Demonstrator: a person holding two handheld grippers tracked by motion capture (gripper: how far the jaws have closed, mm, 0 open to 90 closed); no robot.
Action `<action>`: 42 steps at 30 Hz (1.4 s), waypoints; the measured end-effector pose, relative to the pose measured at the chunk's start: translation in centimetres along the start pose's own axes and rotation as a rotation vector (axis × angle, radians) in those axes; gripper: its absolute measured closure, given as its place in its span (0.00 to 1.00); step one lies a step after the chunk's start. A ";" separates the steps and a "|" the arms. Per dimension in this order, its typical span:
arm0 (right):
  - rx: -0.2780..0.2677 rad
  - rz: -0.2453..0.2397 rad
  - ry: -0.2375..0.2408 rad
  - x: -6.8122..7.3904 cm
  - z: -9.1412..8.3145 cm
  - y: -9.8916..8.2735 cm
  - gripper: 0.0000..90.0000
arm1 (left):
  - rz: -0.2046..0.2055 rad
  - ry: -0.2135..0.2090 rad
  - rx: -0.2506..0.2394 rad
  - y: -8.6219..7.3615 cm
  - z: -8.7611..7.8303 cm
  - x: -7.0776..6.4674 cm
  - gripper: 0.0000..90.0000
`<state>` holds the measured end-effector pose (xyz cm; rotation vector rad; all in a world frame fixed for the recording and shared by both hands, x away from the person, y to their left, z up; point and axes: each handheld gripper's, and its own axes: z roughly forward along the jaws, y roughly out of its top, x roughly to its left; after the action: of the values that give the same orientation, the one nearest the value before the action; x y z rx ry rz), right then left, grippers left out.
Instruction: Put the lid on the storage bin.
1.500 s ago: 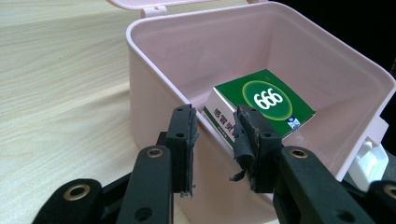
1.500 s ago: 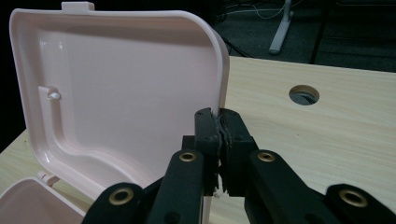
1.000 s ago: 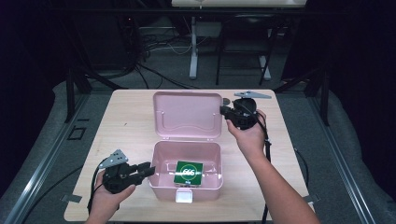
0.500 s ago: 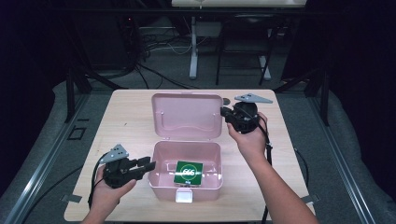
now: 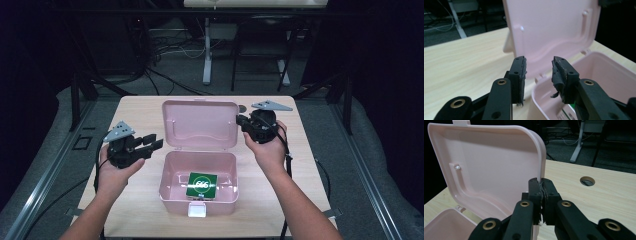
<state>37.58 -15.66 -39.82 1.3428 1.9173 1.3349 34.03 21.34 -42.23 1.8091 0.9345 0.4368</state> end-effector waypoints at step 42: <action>-0.026 -0.009 0.016 0.0 -0.6 -0.5 0.97 | -0.043 0.118 -0.037 6.0 4.8 1.3 0.90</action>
<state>36.90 -15.92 -39.99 1.3132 1.9081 1.3657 40.42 18.24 -38.99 1.7412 1.0379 0.5352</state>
